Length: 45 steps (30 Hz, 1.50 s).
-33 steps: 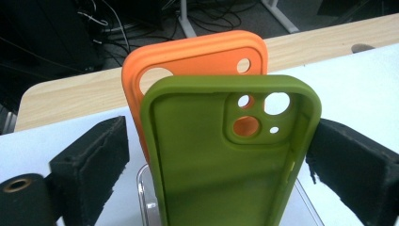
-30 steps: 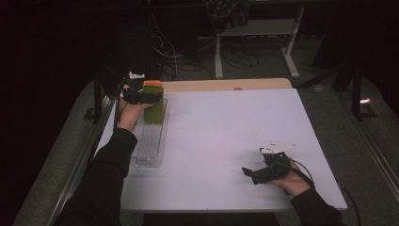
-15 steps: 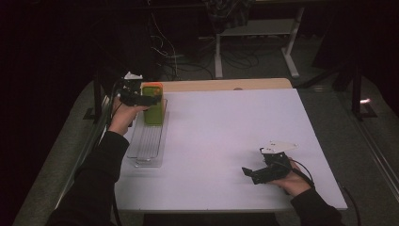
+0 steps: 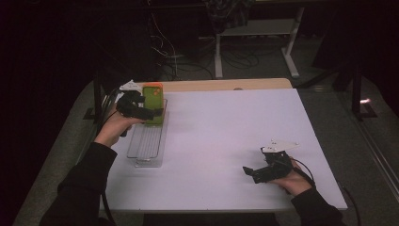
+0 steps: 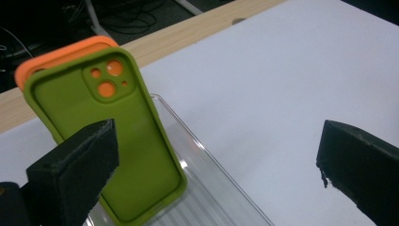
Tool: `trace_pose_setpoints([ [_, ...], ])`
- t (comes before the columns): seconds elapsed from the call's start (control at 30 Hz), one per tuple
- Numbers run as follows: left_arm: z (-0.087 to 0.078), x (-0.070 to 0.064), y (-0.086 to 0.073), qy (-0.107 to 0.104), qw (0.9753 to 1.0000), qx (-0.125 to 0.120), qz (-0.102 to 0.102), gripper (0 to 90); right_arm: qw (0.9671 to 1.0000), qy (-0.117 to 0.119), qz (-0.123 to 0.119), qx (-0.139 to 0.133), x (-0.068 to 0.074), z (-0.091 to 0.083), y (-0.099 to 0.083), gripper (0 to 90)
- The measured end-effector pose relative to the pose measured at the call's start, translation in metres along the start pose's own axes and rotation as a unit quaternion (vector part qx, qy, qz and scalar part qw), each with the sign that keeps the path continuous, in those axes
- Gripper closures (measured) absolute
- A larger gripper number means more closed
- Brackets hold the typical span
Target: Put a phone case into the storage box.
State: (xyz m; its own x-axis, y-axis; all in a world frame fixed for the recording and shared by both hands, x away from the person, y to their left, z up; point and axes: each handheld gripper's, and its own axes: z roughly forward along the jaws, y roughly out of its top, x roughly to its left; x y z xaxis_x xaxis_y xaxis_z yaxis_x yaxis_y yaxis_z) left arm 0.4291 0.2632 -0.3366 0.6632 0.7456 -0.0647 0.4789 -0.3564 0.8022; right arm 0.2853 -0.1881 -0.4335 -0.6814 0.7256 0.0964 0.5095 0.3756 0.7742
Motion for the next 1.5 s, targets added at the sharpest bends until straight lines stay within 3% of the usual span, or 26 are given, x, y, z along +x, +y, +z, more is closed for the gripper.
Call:
trace_pose_setpoints([
  [0.23,-0.004,-0.015,-0.012,-0.031,0.9994,0.002,0.010,0.0,1.0000,0.003,0.005,0.000,-0.002,-0.001,0.001,0.0],
  [0.5,-0.010,-0.032,-0.029,-0.059,0.9979,-0.013,0.025,0.0,1.0000,0.006,0.002,-0.007,-0.005,-0.005,0.004,0.0],
  [0.77,-0.015,-0.047,-0.050,-0.079,0.9965,-0.017,0.025,0.0,0.9997,0.021,-0.007,-0.001,-0.003,-0.006,0.009,0.0],
  [1.13,-0.018,-0.061,-0.075,-0.084,0.9957,-0.012,0.038,0.0,0.9993,0.033,-0.018,-0.004,0.001,-0.010,0.016,0.0],
  [1.27,-0.021,-0.064,-0.083,-0.085,0.9949,-0.021,0.050,0.0,0.9992,0.036,-0.017,-0.004,0.002,-0.011,0.017,0.0],
  [1.33,-0.022,-0.066,-0.086,-0.086,0.9950,-0.025,0.044,0.0,0.9990,0.040,-0.020,-0.005,0.003,-0.011,0.018,0.0],
  [1.37,-0.022,-0.066,-0.087,-0.084,0.9947,-0.026,0.053,0.0,0.9989,0.041,-0.021,-0.006,0.003,-0.011,0.019,0.0],
  [1.5,-0.024,-0.070,-0.092,-0.088,0.9945,-0.031,0.049,0.0,0.9986,0.046,-0.023,-0.006,0.005,-0.012,0.021,0.0],
])
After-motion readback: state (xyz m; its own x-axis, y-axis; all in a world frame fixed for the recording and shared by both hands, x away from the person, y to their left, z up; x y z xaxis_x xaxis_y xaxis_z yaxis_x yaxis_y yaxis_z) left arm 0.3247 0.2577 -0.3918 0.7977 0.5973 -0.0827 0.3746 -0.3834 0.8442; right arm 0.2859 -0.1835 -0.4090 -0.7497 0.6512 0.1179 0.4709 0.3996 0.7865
